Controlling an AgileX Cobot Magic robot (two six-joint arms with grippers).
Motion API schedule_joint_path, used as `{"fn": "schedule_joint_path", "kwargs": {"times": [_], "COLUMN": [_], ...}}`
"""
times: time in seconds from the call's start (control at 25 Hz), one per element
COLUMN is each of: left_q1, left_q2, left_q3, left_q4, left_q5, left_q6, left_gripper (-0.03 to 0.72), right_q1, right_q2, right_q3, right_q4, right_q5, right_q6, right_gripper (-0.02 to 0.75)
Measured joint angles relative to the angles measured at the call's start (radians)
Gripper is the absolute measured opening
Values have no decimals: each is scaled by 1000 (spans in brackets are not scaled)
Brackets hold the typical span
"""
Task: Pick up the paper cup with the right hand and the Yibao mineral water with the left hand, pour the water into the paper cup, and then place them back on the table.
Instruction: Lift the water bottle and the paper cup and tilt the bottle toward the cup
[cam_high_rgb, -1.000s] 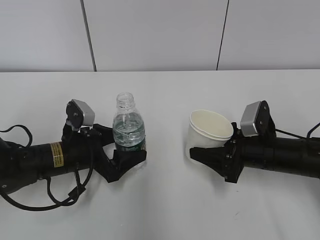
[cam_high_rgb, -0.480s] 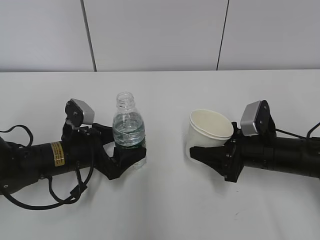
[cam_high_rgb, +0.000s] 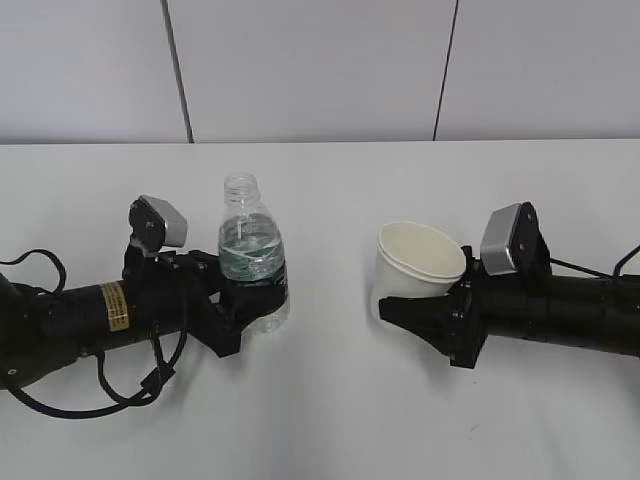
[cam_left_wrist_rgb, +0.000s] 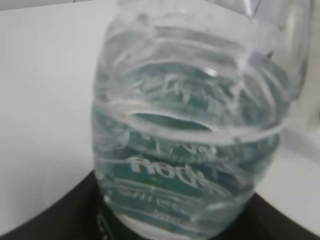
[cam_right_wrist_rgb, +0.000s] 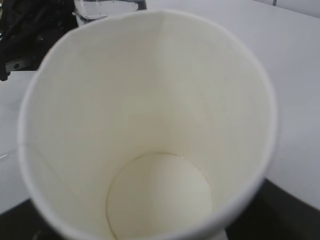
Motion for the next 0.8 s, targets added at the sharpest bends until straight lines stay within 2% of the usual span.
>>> {"fn": "schedule_joint_path", "kwargs": {"times": [0.24, 0.48, 0.8], "left_q1": [0, 1, 9], "left_q2": [-1, -20, -68], "left_q3": [0, 0, 0], "left_q4": [-1, -1, -28], "left_q5": [0, 29, 51], "left_q6": [5, 96, 220], "left_gripper": [363, 357, 353], "right_q1": [0, 8, 114], "right_q2": [-4, -19, -19], "right_q3": [-54, -109, -159], "right_q4": [-100, -248, -291], "right_q5": [0, 25, 97], "right_q6": [78, 166, 239], "right_gripper": [521, 521, 521]}}
